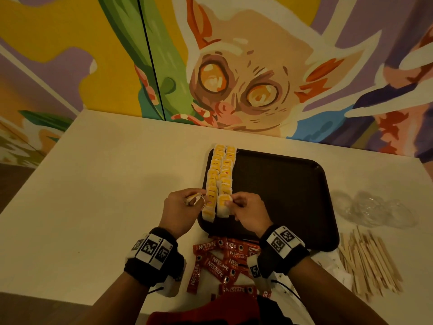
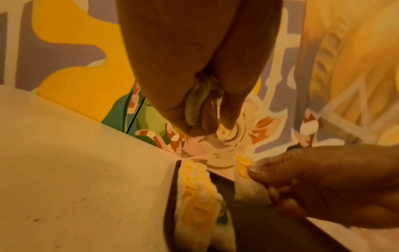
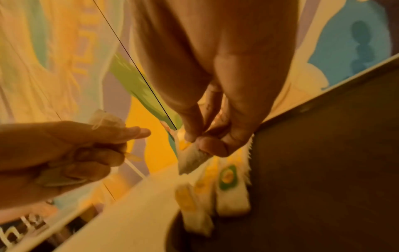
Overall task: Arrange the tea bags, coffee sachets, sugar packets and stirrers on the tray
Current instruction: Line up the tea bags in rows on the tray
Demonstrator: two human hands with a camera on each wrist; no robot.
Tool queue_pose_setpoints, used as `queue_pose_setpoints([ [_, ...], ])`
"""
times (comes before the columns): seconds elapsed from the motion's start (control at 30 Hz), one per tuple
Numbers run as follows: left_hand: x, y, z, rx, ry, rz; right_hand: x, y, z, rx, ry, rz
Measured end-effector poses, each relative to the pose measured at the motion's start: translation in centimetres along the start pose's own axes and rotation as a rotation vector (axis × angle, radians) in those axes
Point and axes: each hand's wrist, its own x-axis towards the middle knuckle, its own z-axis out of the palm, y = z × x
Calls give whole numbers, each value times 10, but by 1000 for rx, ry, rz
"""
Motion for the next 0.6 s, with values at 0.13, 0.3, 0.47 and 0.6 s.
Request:
queue_pose_setpoints([
  [0.13,5,-22,6,263,-71,-29,10,19,12,-144,-46,123],
  [0.3,11,-43,17,413,-131,-97,17,26,24,-174,-41,181],
  [0.47,17,-44,30,442,-144,-152,22,33,31,-196,17,163],
  [0.6,23,-50,37,502,-186,-171,20,37,29,-256,31,163],
])
